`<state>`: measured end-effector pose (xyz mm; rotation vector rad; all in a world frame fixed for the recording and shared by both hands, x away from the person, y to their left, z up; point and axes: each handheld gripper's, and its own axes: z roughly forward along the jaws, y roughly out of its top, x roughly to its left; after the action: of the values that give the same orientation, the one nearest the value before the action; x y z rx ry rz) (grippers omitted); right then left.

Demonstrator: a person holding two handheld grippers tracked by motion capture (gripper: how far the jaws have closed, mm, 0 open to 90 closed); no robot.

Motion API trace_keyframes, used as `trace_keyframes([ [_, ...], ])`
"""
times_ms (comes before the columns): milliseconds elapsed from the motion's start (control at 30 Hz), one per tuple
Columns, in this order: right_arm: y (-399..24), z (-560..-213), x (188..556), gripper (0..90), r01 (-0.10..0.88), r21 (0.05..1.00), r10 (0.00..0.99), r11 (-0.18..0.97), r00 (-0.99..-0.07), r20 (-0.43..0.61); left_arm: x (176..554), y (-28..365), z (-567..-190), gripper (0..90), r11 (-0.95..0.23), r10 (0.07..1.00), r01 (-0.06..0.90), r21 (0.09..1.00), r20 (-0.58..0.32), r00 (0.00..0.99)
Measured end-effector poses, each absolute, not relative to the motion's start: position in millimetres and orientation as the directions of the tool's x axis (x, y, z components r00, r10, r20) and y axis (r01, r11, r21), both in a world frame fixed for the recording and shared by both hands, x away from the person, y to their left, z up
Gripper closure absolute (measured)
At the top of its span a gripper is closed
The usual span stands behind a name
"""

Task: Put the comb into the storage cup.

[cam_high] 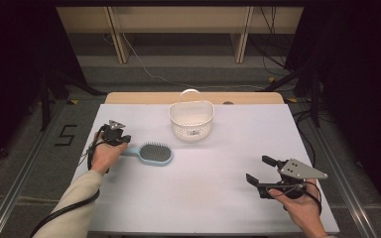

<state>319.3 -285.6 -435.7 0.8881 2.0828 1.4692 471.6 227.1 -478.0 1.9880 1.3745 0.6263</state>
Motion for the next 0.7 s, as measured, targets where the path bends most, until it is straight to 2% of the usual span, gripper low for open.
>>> trace_keyframes([
  [433,-286.0,-436.0,319.1,15.9,0.253,0.939,0.713,0.234,-0.701,0.011,472.2,223.7,-481.6,89.7,-0.289,0.940,0.675,0.679,0.068,0.334],
  [700,-285.4,-436.1,318.9,15.9,0.256,0.937,0.712,0.236,-0.702,0.013,472.8,227.7,-484.2,89.7,-0.278,0.944,0.698,0.660,0.056,0.324],
])
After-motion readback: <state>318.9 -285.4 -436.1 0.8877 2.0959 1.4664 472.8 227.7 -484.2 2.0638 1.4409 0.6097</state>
